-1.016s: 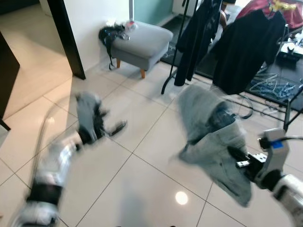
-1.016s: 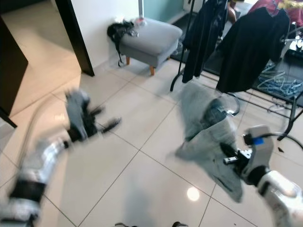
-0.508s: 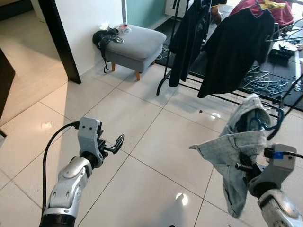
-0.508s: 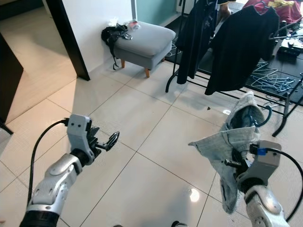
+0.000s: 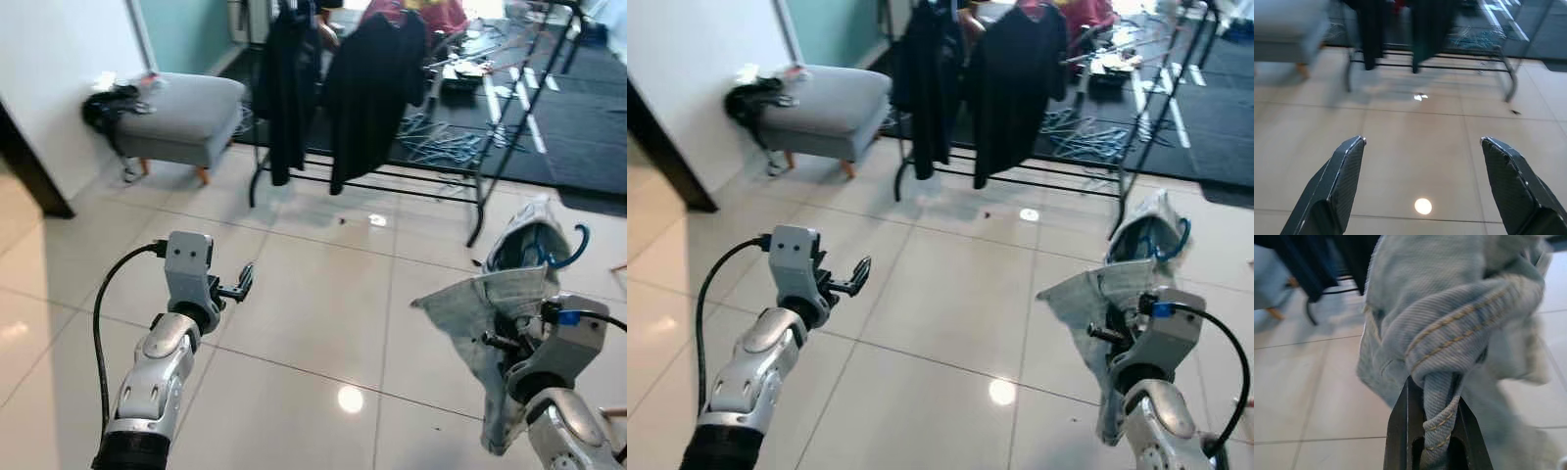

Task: Hang hanger

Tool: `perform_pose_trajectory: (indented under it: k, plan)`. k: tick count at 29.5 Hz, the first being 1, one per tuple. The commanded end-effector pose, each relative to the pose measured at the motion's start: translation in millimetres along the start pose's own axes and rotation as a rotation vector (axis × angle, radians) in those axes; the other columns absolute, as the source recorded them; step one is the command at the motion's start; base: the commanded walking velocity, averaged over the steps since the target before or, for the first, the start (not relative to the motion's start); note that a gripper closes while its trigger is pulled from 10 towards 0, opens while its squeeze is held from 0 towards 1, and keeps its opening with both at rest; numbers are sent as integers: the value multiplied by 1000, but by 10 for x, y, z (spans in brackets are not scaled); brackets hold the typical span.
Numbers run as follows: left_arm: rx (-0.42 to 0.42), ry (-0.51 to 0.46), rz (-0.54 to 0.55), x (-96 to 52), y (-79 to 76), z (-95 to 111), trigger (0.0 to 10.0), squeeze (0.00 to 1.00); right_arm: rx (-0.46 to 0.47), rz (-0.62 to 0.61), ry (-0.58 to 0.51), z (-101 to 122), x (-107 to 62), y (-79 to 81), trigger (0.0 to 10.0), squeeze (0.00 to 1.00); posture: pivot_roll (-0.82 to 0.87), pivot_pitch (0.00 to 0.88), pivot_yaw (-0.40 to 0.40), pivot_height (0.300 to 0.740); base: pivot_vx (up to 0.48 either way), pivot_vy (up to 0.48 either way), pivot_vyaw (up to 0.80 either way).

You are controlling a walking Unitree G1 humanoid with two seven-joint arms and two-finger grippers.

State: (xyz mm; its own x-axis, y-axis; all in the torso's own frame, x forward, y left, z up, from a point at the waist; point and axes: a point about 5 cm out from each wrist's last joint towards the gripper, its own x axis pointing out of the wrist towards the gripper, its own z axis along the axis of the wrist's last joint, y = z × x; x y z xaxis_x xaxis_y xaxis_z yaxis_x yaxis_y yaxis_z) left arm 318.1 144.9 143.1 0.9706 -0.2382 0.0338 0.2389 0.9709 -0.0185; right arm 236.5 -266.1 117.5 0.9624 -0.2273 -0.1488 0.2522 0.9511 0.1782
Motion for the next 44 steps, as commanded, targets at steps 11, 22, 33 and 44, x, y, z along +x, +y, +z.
perform_pose_trajectory:
  k: [11, 22, 33, 44]
  plan:
    - [14, 28, 30, 12, 62, -53, 10000, 0, -45, 107, -75, 135, 31, 179, 10000, 0, -77, 193, -14, 740, 341, 0, 48]
    - [20, 24, 37, 64, 63, -38, 10000, 0, -60, 151, -100, 158, 30, 233, 10000, 0, -75, 194, -16, 740, 459, 0, 445]
    - [33, 27, 16, 131, 59, -34, 10000, 0, -85, 154, -101, 170, 77, 234, 10000, 0, -73, 195, -14, 740, 480, 0, 0]
    - [35, 30, 15, 143, 66, -46, 10000, 0, -54, 163, -114, 171, 86, 239, 10000, 0, -73, 195, -14, 740, 480, 0, -582]
